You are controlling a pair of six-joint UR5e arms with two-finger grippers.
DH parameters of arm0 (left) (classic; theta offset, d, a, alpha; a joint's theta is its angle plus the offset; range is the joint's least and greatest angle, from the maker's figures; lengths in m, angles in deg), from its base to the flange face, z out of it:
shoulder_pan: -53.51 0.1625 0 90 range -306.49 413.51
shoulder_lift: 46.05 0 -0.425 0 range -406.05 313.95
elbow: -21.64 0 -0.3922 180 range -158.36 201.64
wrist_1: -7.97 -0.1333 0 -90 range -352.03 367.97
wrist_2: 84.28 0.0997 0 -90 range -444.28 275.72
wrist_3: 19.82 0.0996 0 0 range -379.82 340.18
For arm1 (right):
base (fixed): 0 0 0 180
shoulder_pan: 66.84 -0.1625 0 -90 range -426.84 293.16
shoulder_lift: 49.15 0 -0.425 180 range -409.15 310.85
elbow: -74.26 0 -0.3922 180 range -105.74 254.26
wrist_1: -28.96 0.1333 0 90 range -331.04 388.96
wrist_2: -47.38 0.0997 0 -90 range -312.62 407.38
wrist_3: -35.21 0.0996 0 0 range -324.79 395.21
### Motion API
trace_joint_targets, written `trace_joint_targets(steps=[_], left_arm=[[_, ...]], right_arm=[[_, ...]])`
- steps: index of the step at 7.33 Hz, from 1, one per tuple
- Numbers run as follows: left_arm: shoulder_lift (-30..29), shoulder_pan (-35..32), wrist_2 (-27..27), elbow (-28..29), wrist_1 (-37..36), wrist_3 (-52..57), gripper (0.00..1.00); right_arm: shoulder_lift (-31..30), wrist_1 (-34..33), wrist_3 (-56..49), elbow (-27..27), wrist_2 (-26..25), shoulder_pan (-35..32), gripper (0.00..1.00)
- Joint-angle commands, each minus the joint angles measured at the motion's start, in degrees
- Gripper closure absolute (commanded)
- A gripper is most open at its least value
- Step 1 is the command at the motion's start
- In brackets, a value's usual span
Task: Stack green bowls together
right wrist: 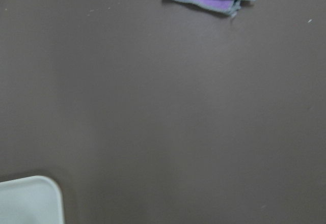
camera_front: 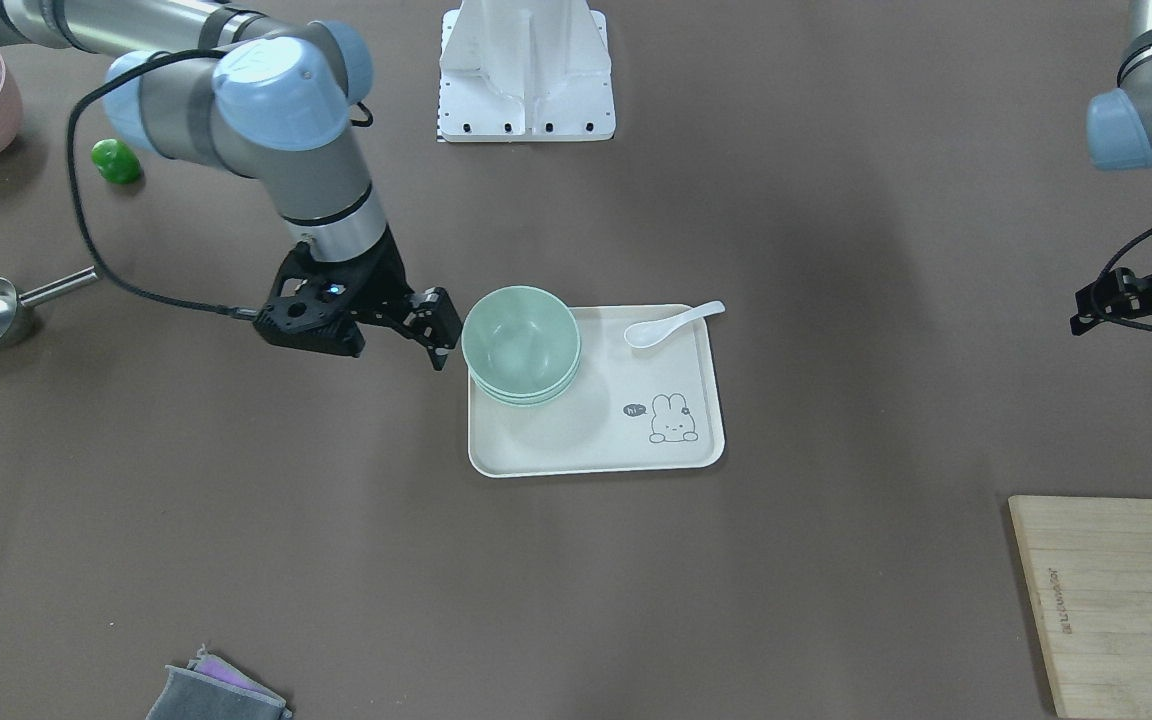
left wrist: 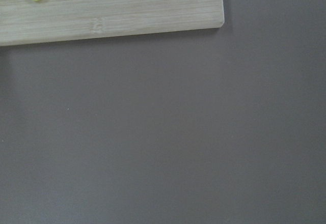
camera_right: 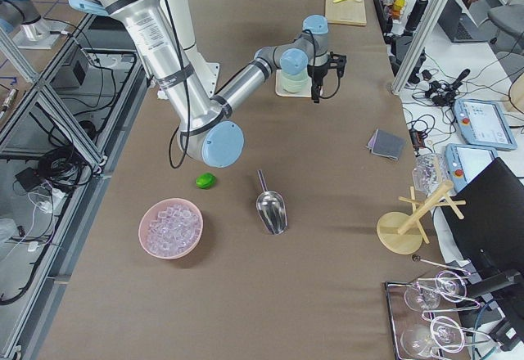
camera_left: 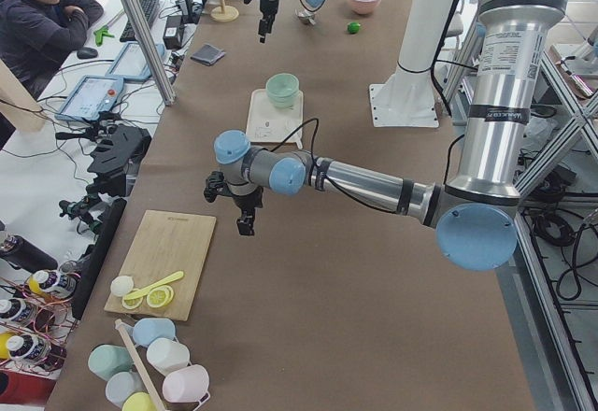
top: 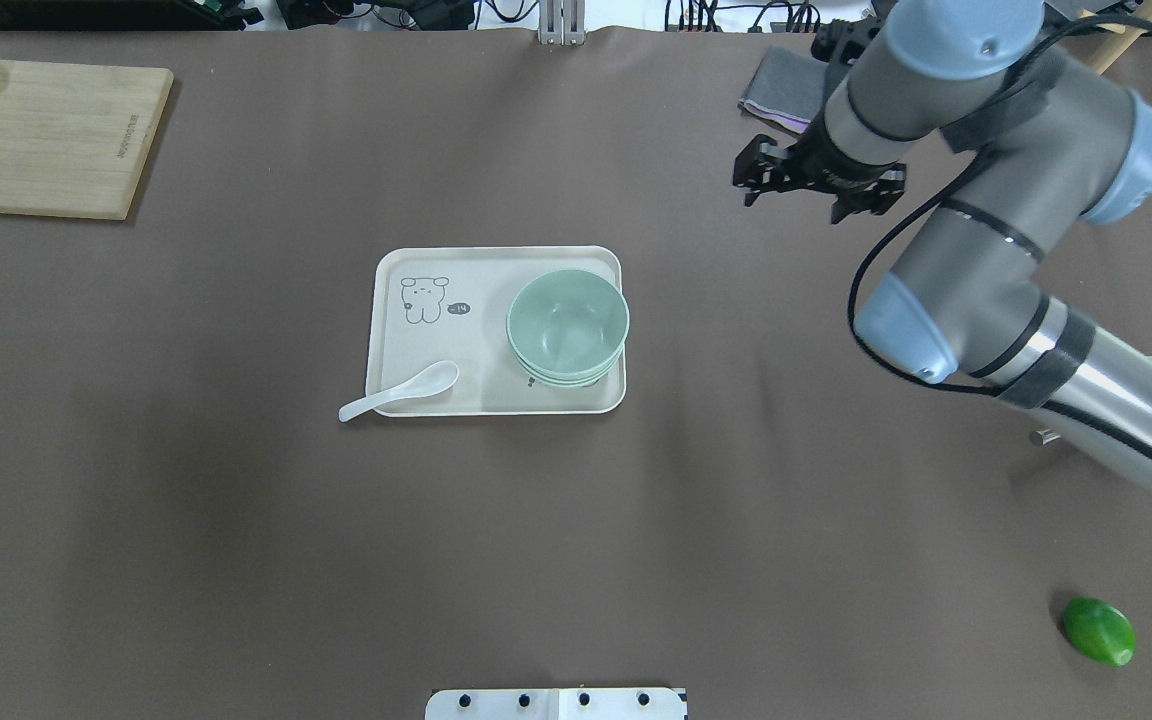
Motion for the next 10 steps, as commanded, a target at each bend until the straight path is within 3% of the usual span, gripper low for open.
trace_joint_targets(steps=[1,3,5,7,10], left_arm=[[1.55,-0.6,0.02,-0.54,0.03,0.59,0.01],[3.65,-3.48,0.02,-1.42,0.03,2.07,0.01],[7.87,-9.18,-0.24,-1.77,0.13,12.94,0.01],[12.87,-15.24,-0.24,-5.62,-0.05,17.79,0.01],[14.3,-16.69,-1.3,-10.82,-3.39,18.25,0.01]], right_arm=[[-7.17,-0.66,-18.72,-0.37,6.56,-9.64,0.0],[-14.9,-0.75,-32.36,-1.41,8.87,-16.85,0.0],[-23.51,-0.75,-43.89,-4.57,13.07,-25.02,0.0],[-30.9,-1.18,-55.48,-6.25,14.67,-32.93,0.0],[-37.6,-6.29,-59.66,-9.77,15.64,-36.83,0.0]])
